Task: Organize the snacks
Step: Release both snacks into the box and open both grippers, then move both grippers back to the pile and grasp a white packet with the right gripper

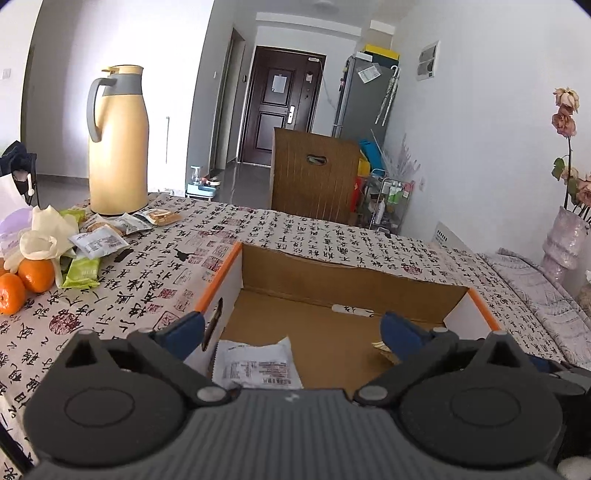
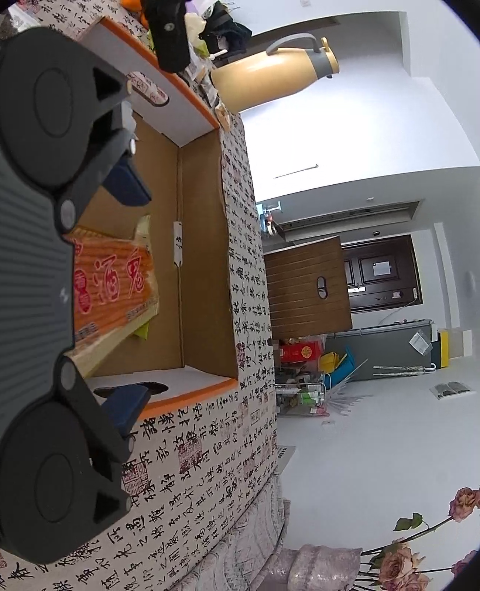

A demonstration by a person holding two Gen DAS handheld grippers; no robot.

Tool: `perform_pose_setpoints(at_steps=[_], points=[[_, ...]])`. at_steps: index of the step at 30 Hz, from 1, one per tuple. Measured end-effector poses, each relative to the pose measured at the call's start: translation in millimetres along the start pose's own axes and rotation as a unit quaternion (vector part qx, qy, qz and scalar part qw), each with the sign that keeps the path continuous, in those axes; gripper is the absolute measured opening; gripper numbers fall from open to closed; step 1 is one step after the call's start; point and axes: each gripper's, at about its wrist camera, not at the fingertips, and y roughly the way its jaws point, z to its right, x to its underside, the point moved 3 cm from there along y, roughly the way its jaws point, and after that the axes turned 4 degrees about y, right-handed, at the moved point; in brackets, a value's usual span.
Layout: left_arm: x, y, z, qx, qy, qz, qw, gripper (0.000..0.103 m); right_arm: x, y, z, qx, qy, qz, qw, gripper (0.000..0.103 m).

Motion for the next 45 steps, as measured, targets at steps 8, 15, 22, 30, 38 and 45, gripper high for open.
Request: perform_pose_setpoints(at_steps=[8,15,22,30,38,45], points=[[-3,-3,3,-0.005,0.003,-0.003,1.0,0.103,-8,-9,0,-0.003,-0.001,0.014,1.0,0.103],[-10,-30,10,0.006,0.014,0.017,0.9997,0.103,-19,-37,-1,0.005,-0.005,0.04,0.999,0.103],[-7,-58,12,0.014,0.019,0.027,0.9994,0.103,-15,-68,-2,0.007,-0.012,0.05,0.999,0.103],[7,-94,6,0.025,0.025,0.037,0.9987,0.103,5,-105,-3,0.004,-0.012,0.054,0.998,0.103],[30,-123,-5,0.035,0.031,0.038,0.9982,0.103,33,-140,-3,0.001,-0.021,0.05,0.999,0.103],[55,-141,-9,0.044,0.059,0.038,0.9966,0.103,60,-159,2,0.002,-0.03,0.033,0.999,0.103]])
